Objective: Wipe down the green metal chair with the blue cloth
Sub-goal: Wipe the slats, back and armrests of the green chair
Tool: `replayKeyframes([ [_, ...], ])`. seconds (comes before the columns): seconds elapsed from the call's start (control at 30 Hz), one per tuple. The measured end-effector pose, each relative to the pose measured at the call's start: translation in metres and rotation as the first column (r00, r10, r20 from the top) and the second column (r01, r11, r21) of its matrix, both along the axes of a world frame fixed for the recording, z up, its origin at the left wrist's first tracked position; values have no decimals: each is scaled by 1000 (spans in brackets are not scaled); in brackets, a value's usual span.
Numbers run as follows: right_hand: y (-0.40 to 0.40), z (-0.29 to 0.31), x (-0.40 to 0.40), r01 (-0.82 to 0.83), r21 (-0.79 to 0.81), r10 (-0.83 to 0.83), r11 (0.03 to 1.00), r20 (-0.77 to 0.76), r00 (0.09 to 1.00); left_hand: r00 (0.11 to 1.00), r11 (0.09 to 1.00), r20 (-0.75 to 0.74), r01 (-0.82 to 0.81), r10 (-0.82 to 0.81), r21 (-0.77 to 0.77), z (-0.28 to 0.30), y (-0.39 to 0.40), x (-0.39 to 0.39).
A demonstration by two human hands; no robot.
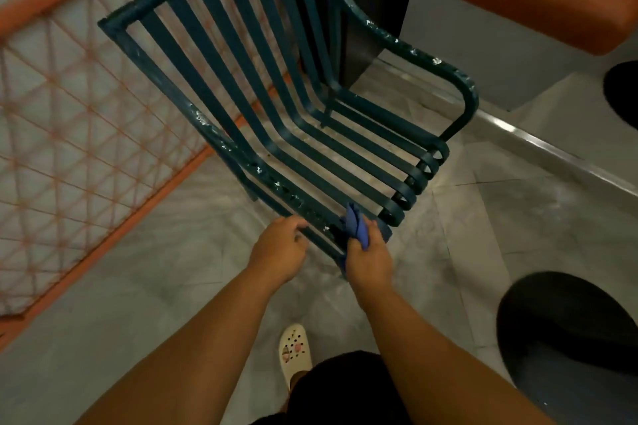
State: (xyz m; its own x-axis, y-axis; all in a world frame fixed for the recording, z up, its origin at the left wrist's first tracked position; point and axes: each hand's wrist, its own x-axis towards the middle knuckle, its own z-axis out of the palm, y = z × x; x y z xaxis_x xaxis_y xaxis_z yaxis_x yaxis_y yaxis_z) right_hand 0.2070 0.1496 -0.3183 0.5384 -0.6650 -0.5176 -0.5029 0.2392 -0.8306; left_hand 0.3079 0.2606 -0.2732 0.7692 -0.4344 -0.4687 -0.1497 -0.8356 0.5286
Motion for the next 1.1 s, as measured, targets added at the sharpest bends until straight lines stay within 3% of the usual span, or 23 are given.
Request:
replayKeyframes([
  [0.1, 16, -26, 15, -321, -351, 291, 880, -138, 947, 997, 998, -38, -65, 66, 22, -26, 1, 6],
  [0.17, 26, -40, 13, -382, -452, 348, 806, -161, 924, 990, 994, -95, -107, 106, -3, -39, 1, 9],
  [0.27, 28, -49, 9, -260, -407, 248, 876, -85, 965, 965, 981, -200, -184, 169, -61, -48, -4, 10],
  [0.37, 28, -40, 20, -230, -322, 183, 919, -168, 969, 931, 956, -271, -279, 246, -89, -53, -13, 12],
  [0.47, 40, -43, 19, -390, -543, 306, 744, -242, 921, 889, 915, -305, -388, 342, -107, -55, -19, 12],
  [0.53, 42, -57, 4, -368, -609, 330, 703, -179, 927, 865, 889, -327, -440, 381, -127, -57, -20, 11],
  [0.63, 34, -66, -1, -182, -455, 172, 872, -63, 983, 838, 866, -361, -481, 408, -137, -59, -21, 8],
  [0.7, 34, -61, 10, -116, -382, 84, 917, -99, 991, 827, 854, -366, -502, 427, -136, -58, -22, 7],
  [0.83, 42, -71, 0, -266, -635, 286, 726, -74, 955, 798, 823, -395, -547, 456, -154, -57, -24, 7],
  [0.87, 38, -76, -7, -246, -596, 285, 765, -30, 958, 794, 823, -399, -549, 459, -145, -57, -25, 6],
  [0.93, 31, -82, -11, -103, -416, 124, 903, 23, 992, 790, 823, -402, -552, 464, -136, -57, -26, 5],
  [1.0, 30, -80, -1, -9, -323, -8, 946, -49, 999, 787, 818, -397, -560, 473, -134, -56, -28, 4],
  [1.1, 43, -74, 6, -150, -570, 137, 808, -67, 988, 778, 799, -391, -581, 492, -151, -57, -30, 2],
])
